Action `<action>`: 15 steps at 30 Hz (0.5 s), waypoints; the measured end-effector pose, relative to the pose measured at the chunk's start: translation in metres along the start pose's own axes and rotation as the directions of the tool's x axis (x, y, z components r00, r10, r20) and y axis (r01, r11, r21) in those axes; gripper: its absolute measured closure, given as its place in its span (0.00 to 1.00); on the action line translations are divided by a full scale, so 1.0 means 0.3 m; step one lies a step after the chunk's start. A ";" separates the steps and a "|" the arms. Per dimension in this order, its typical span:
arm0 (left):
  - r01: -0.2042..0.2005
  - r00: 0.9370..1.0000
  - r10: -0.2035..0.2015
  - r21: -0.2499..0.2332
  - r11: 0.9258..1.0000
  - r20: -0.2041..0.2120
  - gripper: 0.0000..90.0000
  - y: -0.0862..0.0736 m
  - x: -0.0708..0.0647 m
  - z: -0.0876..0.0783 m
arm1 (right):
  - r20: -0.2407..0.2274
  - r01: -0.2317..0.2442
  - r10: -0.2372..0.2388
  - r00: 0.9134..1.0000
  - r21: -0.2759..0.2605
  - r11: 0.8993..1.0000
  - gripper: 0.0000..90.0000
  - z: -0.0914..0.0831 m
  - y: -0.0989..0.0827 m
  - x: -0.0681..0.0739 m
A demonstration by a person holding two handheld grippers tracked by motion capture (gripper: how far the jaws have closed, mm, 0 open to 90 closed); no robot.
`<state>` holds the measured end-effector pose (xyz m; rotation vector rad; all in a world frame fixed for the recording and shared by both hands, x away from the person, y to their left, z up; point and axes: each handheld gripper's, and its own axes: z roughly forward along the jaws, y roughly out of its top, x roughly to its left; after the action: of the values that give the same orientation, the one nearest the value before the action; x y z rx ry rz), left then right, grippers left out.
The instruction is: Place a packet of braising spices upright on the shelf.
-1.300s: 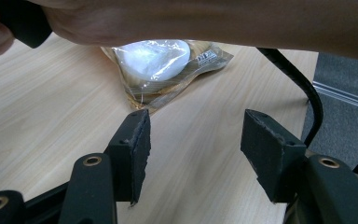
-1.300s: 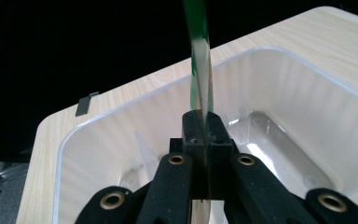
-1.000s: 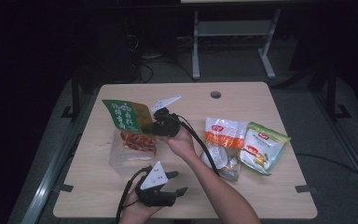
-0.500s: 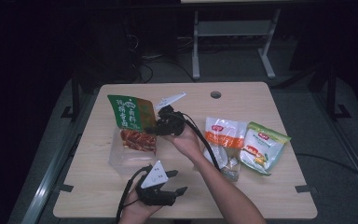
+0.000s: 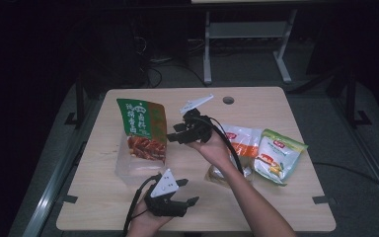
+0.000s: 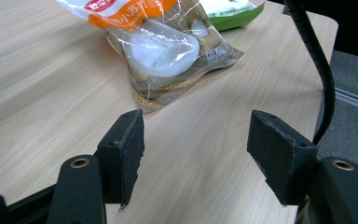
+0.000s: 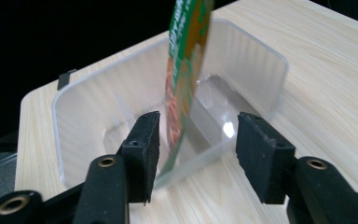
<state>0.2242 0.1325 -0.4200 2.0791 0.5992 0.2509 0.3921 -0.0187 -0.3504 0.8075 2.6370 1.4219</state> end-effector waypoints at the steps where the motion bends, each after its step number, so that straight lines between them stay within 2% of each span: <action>1: 0.007 1.000 -0.007 0.000 1.000 0.001 0.40 0.001 0.000 0.001 | 0.007 -0.001 0.001 1.000 0.007 1.000 0.53 -0.012 -0.005 -0.001; 12: 0.012 1.000 -0.012 0.013 1.000 0.008 0.40 0.025 0.007 0.029 | 0.072 -0.028 0.025 0.997 0.034 0.999 0.44 -0.166 -0.082 -0.034; 15: 0.012 1.000 -0.012 0.010 1.000 0.014 0.40 0.036 0.004 0.045 | 0.095 -0.052 0.047 0.994 0.050 0.997 0.42 -0.212 -0.107 -0.045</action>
<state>0.2341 0.1183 -0.4185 2.0851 0.6051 0.2262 0.3730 -0.0881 -0.3416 0.9279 2.6113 1.2966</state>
